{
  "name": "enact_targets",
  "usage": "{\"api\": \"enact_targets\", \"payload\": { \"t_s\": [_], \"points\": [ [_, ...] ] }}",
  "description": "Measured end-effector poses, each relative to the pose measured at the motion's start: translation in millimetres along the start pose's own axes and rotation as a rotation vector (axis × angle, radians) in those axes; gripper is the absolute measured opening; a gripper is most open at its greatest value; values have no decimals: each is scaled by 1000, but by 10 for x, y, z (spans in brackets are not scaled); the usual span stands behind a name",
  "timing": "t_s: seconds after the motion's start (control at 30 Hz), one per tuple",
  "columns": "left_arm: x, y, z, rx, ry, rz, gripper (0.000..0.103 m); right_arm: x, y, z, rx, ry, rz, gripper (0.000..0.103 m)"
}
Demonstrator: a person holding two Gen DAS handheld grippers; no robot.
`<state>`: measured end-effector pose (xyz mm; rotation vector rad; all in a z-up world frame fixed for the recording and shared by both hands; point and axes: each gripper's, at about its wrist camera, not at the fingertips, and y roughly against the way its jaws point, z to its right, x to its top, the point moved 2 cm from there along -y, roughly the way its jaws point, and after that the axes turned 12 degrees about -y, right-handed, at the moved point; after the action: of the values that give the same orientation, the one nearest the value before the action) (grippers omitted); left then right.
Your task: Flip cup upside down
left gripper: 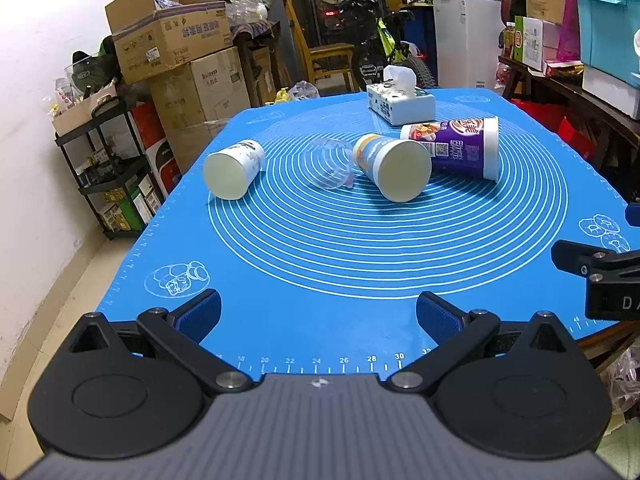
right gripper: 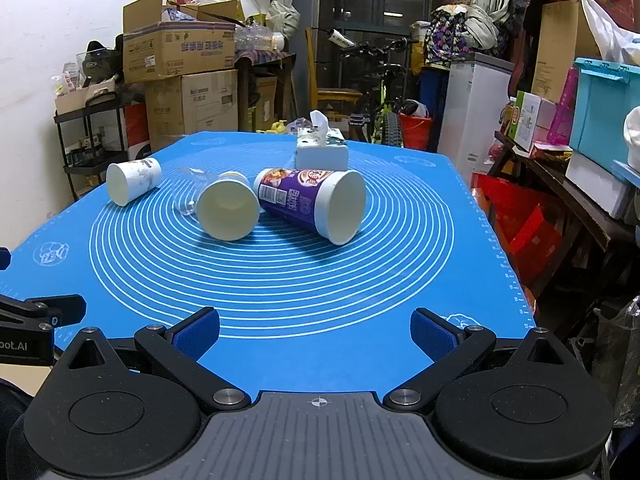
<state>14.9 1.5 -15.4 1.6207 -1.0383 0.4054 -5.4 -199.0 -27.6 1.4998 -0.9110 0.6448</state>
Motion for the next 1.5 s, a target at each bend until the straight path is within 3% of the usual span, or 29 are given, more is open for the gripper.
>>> {"api": "enact_targets", "payload": {
  "t_s": [0.4, 0.7, 1.1, 1.33, 1.5],
  "points": [
    [39, -54, -181, 24, -11, 14, 102, 136, 22, -90, 21, 30, 21, 101],
    [227, -277, -456, 57, -61, 67, 102, 341, -201, -207, 41, 29, 24, 101],
    [438, -1229, -985, 154, -99, 80, 102, 474, -677, -263, 13, 15, 8, 101],
    [549, -1826, -1228, 132, -51, 71, 102, 532, -982, -219, -5, -3, -19, 101],
    [617, -2035, -1235, 106, -67, 79, 102, 561, -1130, -169, -19, -22, -29, 101]
  ]
}}
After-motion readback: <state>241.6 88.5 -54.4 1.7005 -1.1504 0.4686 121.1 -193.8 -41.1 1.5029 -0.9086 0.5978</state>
